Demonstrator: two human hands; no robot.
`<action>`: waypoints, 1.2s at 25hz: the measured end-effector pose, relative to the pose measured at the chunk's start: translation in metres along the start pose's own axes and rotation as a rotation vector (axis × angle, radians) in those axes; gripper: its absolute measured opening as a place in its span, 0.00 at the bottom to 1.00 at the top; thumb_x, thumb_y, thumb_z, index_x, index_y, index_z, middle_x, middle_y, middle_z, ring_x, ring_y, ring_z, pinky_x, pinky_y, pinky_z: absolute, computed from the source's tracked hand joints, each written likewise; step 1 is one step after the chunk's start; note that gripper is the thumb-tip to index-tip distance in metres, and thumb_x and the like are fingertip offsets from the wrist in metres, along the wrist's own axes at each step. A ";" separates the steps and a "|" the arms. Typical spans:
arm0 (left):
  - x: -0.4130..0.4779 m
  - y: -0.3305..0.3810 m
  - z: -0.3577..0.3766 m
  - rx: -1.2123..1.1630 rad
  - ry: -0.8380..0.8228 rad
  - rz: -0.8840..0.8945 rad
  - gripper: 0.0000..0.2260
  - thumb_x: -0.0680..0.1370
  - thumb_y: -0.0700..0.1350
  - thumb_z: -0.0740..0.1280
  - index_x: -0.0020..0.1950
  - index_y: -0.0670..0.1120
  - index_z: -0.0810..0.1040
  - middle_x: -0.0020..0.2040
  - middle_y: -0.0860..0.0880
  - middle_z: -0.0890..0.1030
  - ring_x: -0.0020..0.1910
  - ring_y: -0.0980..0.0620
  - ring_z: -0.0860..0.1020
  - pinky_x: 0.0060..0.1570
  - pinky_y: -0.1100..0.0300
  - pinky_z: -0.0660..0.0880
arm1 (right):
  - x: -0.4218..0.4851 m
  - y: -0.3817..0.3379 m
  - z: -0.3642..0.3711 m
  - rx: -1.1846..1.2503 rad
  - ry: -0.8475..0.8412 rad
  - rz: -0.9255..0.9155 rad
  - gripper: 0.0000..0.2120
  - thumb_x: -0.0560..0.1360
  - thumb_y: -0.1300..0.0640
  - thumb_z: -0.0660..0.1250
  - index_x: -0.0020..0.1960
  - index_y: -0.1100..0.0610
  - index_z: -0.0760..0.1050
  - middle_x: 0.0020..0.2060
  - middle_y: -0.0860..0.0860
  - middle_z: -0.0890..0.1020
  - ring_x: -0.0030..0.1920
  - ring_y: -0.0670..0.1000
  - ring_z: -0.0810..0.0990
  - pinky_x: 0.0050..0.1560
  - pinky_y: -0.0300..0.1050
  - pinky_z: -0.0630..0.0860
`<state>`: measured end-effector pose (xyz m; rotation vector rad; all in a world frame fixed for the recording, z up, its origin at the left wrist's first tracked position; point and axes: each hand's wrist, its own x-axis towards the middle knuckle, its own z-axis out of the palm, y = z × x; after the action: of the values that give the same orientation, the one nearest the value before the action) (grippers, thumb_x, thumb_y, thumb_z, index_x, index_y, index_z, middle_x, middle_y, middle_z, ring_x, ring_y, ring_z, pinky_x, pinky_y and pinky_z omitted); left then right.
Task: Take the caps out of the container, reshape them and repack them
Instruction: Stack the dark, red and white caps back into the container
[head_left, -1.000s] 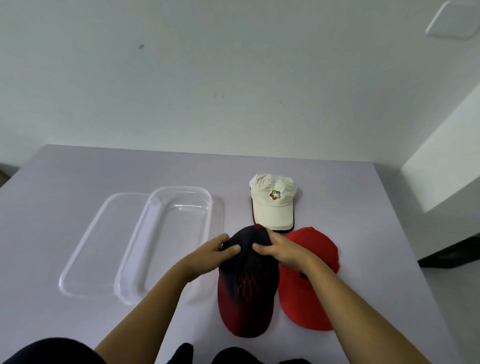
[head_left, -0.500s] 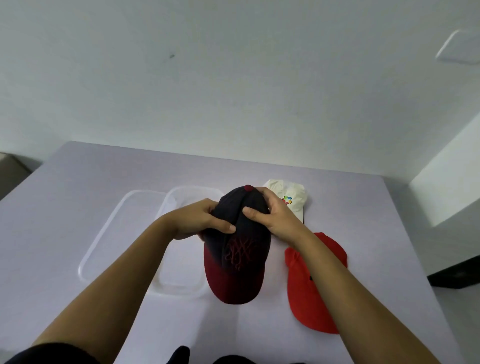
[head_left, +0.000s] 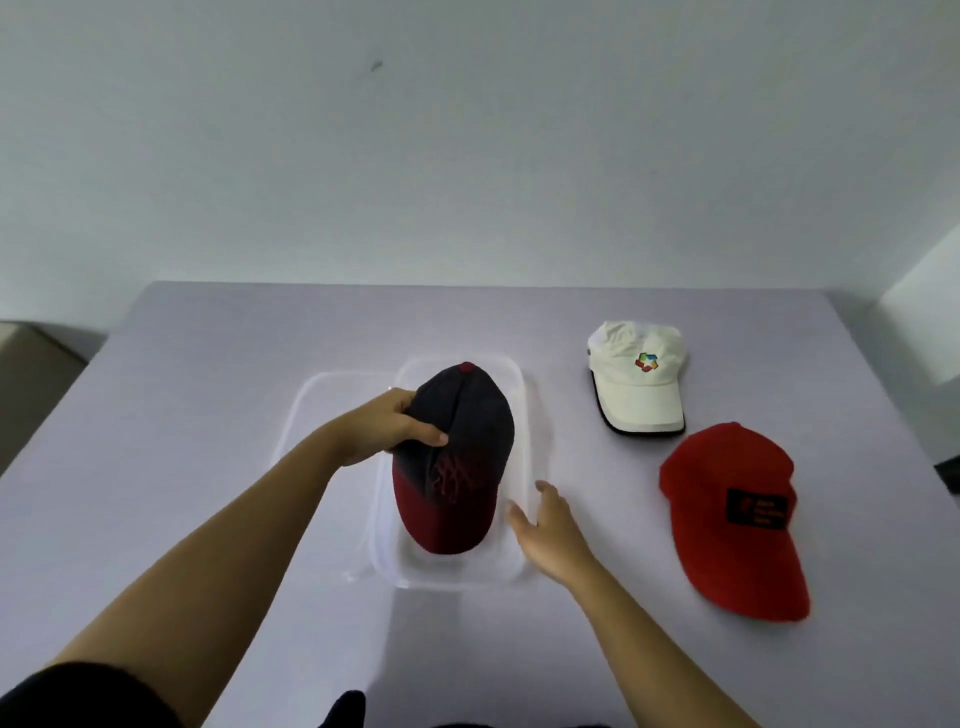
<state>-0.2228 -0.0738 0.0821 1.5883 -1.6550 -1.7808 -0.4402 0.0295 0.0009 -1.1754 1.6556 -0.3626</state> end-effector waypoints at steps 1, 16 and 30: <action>0.008 -0.010 0.003 0.010 -0.039 -0.021 0.15 0.67 0.43 0.72 0.53 0.44 0.81 0.49 0.44 0.85 0.49 0.46 0.84 0.53 0.51 0.79 | -0.002 0.006 0.013 -0.036 -0.010 0.026 0.31 0.79 0.47 0.57 0.76 0.55 0.48 0.74 0.55 0.60 0.71 0.57 0.65 0.67 0.47 0.64; 0.065 -0.061 0.015 -0.016 0.027 -0.295 0.44 0.65 0.41 0.70 0.77 0.47 0.51 0.64 0.44 0.68 0.64 0.43 0.71 0.63 0.53 0.70 | 0.009 0.020 0.053 -0.124 0.211 0.055 0.26 0.78 0.62 0.58 0.73 0.59 0.54 0.66 0.58 0.72 0.62 0.58 0.75 0.61 0.52 0.74; 0.111 0.069 0.195 0.064 0.147 0.085 0.20 0.77 0.42 0.63 0.69 0.48 0.69 0.65 0.48 0.74 0.66 0.51 0.71 0.61 0.60 0.67 | 0.026 0.104 -0.204 0.197 0.867 0.002 0.23 0.73 0.64 0.67 0.67 0.63 0.67 0.64 0.61 0.70 0.66 0.59 0.69 0.63 0.43 0.64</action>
<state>-0.4529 -0.0718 0.0351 1.6076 -1.6989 -1.5453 -0.6679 -0.0023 -0.0003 -0.9075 2.2748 -1.1233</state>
